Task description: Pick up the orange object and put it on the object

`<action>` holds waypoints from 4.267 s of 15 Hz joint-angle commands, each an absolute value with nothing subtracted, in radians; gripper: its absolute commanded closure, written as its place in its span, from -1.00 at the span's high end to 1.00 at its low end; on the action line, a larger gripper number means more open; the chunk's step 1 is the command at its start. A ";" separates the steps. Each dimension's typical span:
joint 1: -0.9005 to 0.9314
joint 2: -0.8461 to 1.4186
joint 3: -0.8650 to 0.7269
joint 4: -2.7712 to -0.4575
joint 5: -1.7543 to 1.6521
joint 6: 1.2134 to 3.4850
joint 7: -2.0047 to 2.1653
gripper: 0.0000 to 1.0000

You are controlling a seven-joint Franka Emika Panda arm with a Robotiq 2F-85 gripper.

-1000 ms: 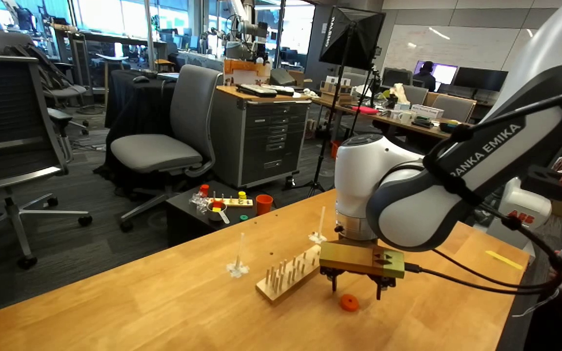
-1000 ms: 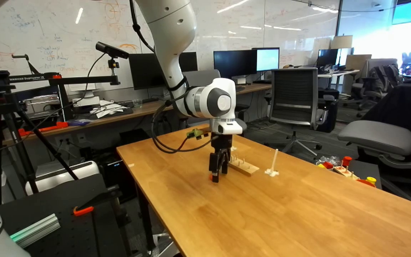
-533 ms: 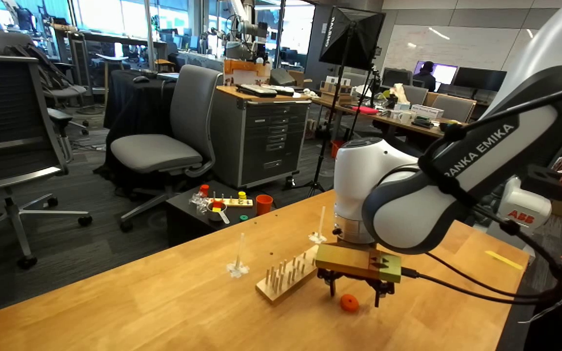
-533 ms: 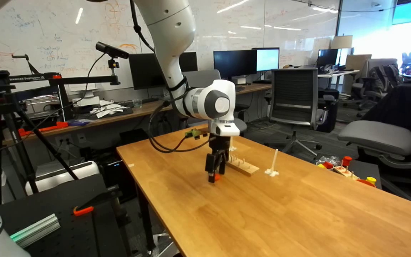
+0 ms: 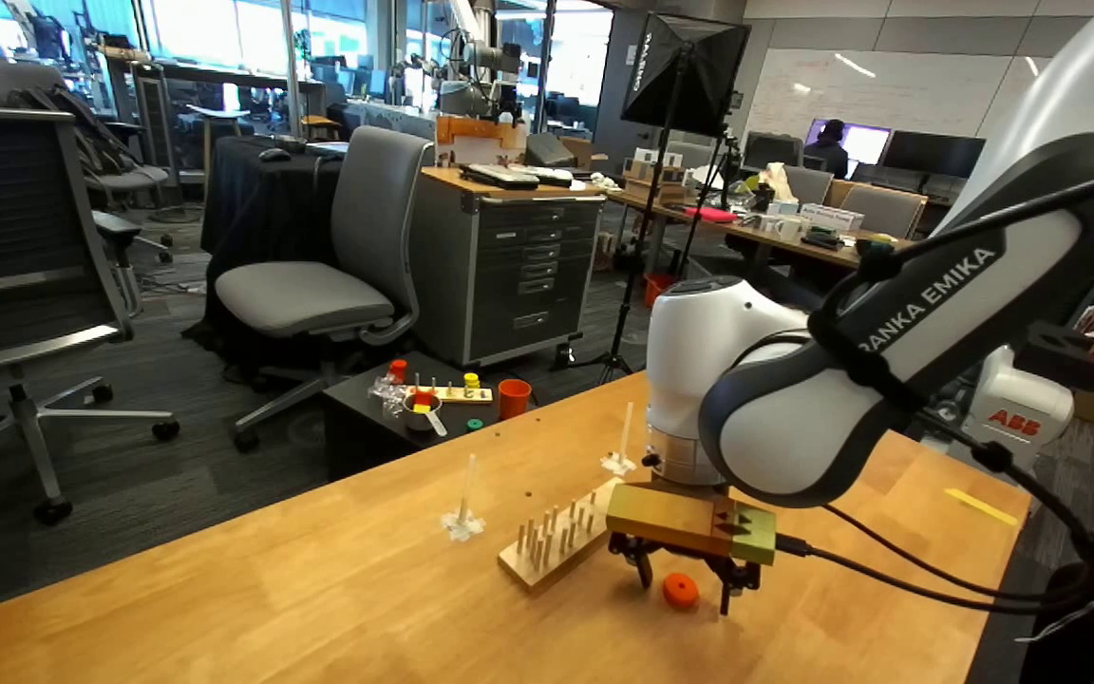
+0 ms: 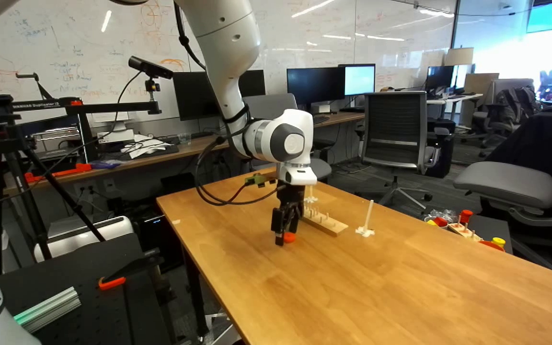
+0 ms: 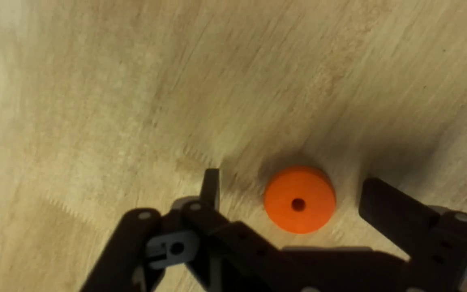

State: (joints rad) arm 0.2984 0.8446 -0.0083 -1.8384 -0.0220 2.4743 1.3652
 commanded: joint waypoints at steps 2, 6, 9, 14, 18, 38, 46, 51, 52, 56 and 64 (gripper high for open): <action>0.308 0.868 -0.013 -1.837 0.011 2.502 1.361 -0.02; 0.307 0.857 -0.022 -1.848 0.005 2.486 1.362 -0.39; 0.308 0.849 -0.028 -1.852 0.001 2.474 1.363 -0.64; 0.314 0.811 -0.046 -1.857 -0.022 2.432 1.364 -0.90; 0.310 0.805 -0.073 -1.854 -0.033 2.429 1.366 -0.92; 0.382 0.709 -0.175 -1.910 -0.243 2.396 1.372 1.00; 0.390 0.751 -0.185 -1.926 -0.288 2.520 1.462 1.00; 0.395 0.766 -0.186 -1.935 -0.270 2.594 1.503 1.00; 0.397 0.768 -0.189 -1.939 -0.269 2.609 1.513 1.00; 0.384 0.784 -0.174 -1.953 -0.235 2.654 1.529 1.00; 0.371 0.813 -0.162 -1.968 -0.158 2.693 1.513 1.00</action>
